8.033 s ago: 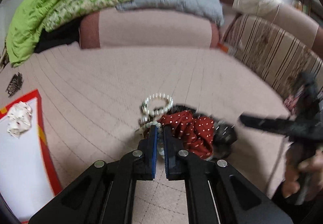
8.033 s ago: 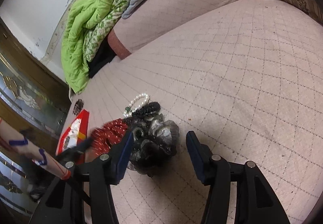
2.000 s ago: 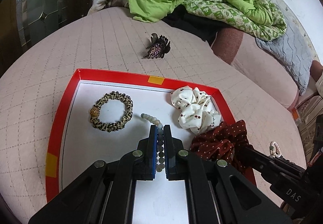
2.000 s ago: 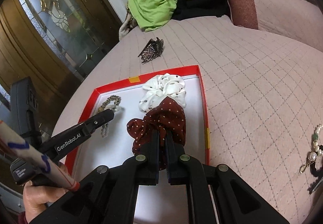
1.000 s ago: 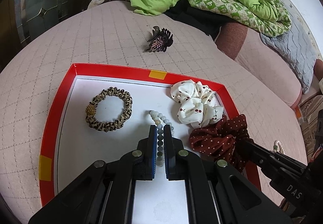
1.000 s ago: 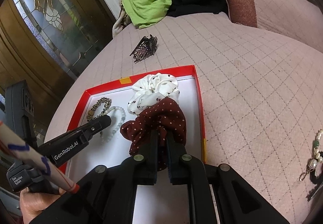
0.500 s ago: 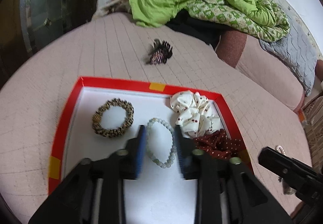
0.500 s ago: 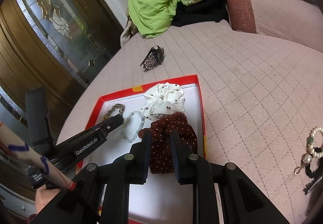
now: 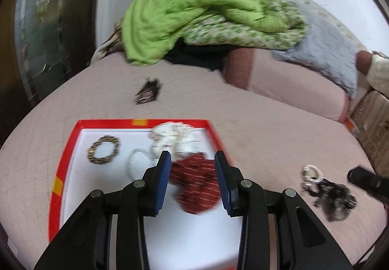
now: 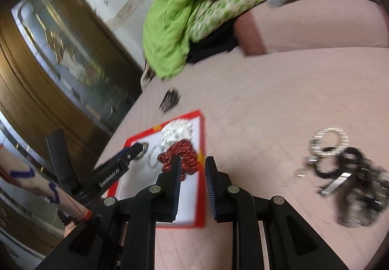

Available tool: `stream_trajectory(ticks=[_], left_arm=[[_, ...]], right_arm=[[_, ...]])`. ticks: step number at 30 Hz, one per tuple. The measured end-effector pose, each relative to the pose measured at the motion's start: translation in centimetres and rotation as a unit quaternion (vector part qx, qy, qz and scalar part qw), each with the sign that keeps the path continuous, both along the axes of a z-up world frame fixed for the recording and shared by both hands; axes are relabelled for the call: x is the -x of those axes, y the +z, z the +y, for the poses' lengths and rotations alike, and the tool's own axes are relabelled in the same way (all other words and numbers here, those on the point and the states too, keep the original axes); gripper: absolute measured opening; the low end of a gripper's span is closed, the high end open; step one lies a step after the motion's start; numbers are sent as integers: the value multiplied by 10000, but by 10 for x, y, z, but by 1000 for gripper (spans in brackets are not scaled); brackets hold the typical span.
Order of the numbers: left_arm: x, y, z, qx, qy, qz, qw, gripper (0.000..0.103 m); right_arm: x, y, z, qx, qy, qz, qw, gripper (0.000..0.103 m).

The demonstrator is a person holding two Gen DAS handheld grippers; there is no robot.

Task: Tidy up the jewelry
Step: 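Grasp the black sheer scrunchie with the right tool while the left tool grasps the black hair clip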

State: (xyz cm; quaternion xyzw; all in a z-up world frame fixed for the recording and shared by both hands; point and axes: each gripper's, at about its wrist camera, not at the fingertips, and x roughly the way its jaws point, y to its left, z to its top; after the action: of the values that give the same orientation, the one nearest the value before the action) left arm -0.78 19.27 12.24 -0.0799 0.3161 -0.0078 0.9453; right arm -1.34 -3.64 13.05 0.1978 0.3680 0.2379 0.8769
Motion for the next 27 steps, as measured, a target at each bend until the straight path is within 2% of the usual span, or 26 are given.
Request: stream_trajectory(ticks=[7,11,14,15,16,17,21,25,26,27], left_arm=[[39,35,-85,-91,-899,-184,9957,39],[55,65,-130,-108,-1418,-308,9894,39],[60,80,-159,-89,-1713,-340,9846,47],[60,80,-164,-60,-1770,-303,9837,49],[59,78,-170,-44,-1828,-232,9829,49],[56,73,-176,-73,-1854,-153,9825,49],[45,45,-189,-190,-1846,148,9825,49],[38,18,-193,-286,-1886,287,9812,49],[36,12,-193,-321,-1891,310,9810,49],[33,5,-193,-317,-1884,342,9810,49]], right_arm=[[61,38,-114,-352,-931,-610,9932,22],[96,60,-181,-575,-1650,-948,9800,22],[116,77,-211,-542,-2088,-1218,9688,22],[118,77,-217,-551,-2154,-1221,9673,28],[117,75,-220,-541,-2176,-1144,9678,35],[114,67,-221,-490,-2194,-995,9693,37],[88,10,-213,-290,-1968,-121,9799,38],[62,-56,-211,-295,-1851,836,9787,39],[57,-64,-210,-324,-1829,943,9781,43],[51,-73,-210,-344,-1797,1051,9775,51]])
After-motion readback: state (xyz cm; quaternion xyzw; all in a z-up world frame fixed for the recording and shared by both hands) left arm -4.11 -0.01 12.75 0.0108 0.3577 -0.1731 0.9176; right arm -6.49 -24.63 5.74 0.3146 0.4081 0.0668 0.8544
